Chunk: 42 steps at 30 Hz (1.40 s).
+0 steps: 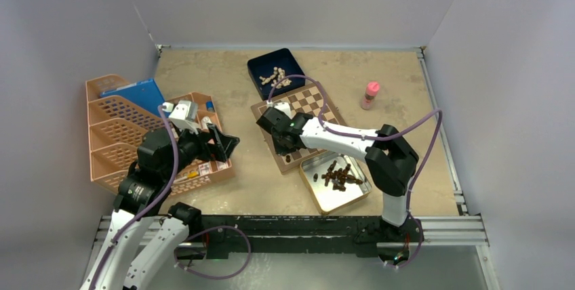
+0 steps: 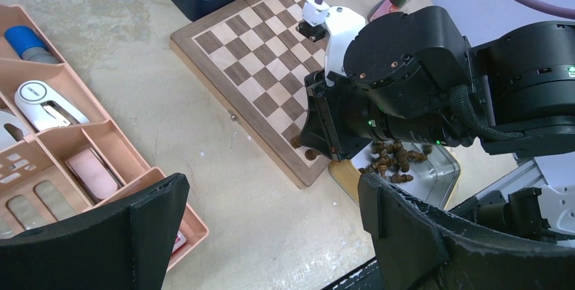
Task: Set up the chess pieces on the board
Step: Place the chess piece on the chessboard.
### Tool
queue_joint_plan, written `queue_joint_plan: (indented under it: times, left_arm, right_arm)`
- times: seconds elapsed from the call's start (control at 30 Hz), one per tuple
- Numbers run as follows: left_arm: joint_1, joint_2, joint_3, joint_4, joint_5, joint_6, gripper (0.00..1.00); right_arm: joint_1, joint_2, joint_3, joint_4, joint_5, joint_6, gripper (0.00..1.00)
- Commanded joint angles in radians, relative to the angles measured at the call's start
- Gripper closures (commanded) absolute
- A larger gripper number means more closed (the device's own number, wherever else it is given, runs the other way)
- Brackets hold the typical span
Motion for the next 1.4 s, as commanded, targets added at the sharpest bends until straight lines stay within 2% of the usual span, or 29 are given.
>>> queue_joint_plan:
  times: [0.0,0.23,1.37]
  left_arm:
    - [0.008,-0.006,0.002,0.030,-0.012,-0.018,0.03]
    - [0.008,-0.011,-0.001,0.032,-0.010,-0.017,0.03]
    - [0.008,0.001,0.000,0.037,0.013,-0.012,0.03]
  right_arm:
    - [-0.005,0.014,0.006,-0.001,-0.002,-0.020,0.89]
    - [-0.004,0.018,0.022,-0.025,0.021,-0.012,0.87]
    - [-0.013,0.022,0.049,-0.031,0.050,-0.021,0.88]
